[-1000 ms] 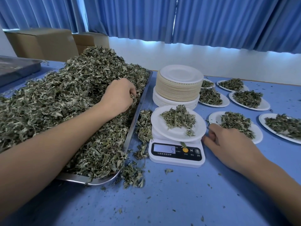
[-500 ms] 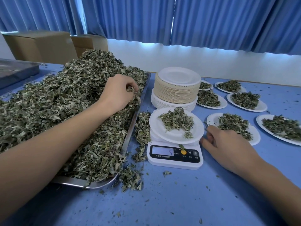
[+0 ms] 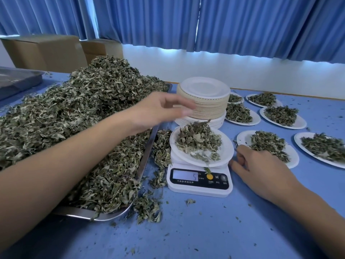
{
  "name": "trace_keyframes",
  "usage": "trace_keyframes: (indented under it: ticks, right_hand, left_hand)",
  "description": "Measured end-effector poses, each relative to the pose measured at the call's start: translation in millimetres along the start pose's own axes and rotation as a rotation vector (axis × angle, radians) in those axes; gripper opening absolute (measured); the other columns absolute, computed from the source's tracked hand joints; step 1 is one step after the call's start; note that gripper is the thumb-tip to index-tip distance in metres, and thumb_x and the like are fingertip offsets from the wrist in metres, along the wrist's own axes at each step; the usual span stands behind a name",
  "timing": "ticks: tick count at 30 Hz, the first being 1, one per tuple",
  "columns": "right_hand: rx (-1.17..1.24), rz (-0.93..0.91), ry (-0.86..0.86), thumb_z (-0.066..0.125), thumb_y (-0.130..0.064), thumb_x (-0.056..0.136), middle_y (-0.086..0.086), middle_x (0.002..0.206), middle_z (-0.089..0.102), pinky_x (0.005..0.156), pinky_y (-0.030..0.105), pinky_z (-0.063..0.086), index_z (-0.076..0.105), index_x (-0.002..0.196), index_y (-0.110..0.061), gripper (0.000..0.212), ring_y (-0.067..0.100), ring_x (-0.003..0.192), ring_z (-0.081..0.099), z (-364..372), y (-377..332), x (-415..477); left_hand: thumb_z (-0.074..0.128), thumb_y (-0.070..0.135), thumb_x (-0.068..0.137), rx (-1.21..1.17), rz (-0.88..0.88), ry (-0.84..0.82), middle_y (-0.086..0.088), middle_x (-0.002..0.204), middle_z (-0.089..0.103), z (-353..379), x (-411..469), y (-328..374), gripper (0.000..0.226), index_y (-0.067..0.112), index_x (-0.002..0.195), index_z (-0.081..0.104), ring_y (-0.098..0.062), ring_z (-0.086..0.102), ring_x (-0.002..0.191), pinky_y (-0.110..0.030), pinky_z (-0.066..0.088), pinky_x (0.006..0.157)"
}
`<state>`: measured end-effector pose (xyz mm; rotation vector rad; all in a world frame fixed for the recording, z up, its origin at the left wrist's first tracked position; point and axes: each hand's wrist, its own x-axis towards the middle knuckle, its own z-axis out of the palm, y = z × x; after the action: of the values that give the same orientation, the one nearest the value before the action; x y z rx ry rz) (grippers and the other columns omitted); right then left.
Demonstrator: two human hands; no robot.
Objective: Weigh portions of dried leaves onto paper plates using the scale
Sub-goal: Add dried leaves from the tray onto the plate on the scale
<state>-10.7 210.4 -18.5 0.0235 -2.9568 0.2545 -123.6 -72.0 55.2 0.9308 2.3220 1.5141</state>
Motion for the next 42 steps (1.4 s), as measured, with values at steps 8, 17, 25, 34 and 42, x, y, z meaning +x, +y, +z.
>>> trace_keyframes:
  ticks: [8,17,25,34,42]
  right_hand:
    - [-0.001,0.000,0.002,0.054,-0.048,0.098,-0.007,0.064,0.056,0.053,0.035,0.044,0.041,0.077,-0.026,0.033,0.016,0.060,0.056,0.9,0.3,0.6]
    - [0.007,-0.012,0.018,0.054,-0.049,0.097,-0.005,0.063,0.057,0.056,0.038,0.049,0.042,0.077,-0.025,0.034,0.017,0.059,0.056,2.3,1.7,0.1]
    - [0.006,-0.021,0.030,0.053,-0.050,0.097,-0.006,0.062,0.057,0.055,0.038,0.049,0.043,0.077,-0.025,0.033,0.016,0.058,0.056,2.8,2.5,0.0]
    - [0.001,-0.013,0.034,0.053,-0.051,0.097,-0.007,0.065,0.058,0.055,0.036,0.048,0.043,0.077,-0.026,0.033,0.015,0.061,0.057,2.6,2.0,-0.5]
    - [-0.001,-0.011,0.028,0.052,-0.051,0.097,-0.006,0.065,0.058,0.054,0.036,0.048,0.042,0.077,-0.026,0.033,0.017,0.061,0.057,2.1,1.4,0.3]
  left_hand:
    - [0.065,0.027,0.095,0.878,-0.509,-0.022,-0.005,0.133,0.061,-38.2,-5.4,-42.0,0.048,0.021,0.141,0.053,-0.019,0.067,0.096,-0.036,0.058,0.086]
    - [0.066,0.001,0.084,0.983,-0.433,0.058,-0.003,0.079,0.064,-19.3,-1.0,-46.7,0.013,0.014,0.080,0.064,-0.027,0.061,0.076,-0.027,0.046,0.061]
    - [0.065,0.010,0.085,0.941,-0.302,0.395,0.000,0.083,0.068,-17.5,-7.3,-40.0,0.016,0.025,0.088,0.072,-0.028,0.065,0.079,-0.042,0.058,0.078]
    - [0.066,0.021,0.090,0.917,-0.171,0.576,-0.001,0.080,0.070,-13.1,-9.3,-37.0,0.007,0.018,0.092,0.072,-0.028,0.065,0.071,-0.040,0.058,0.069]
    - [0.084,0.024,0.080,0.179,0.173,0.471,0.000,0.084,0.072,-1.2,-9.4,-1.3,0.018,0.020,0.097,0.079,-0.009,0.059,0.069,-0.030,0.051,0.068]
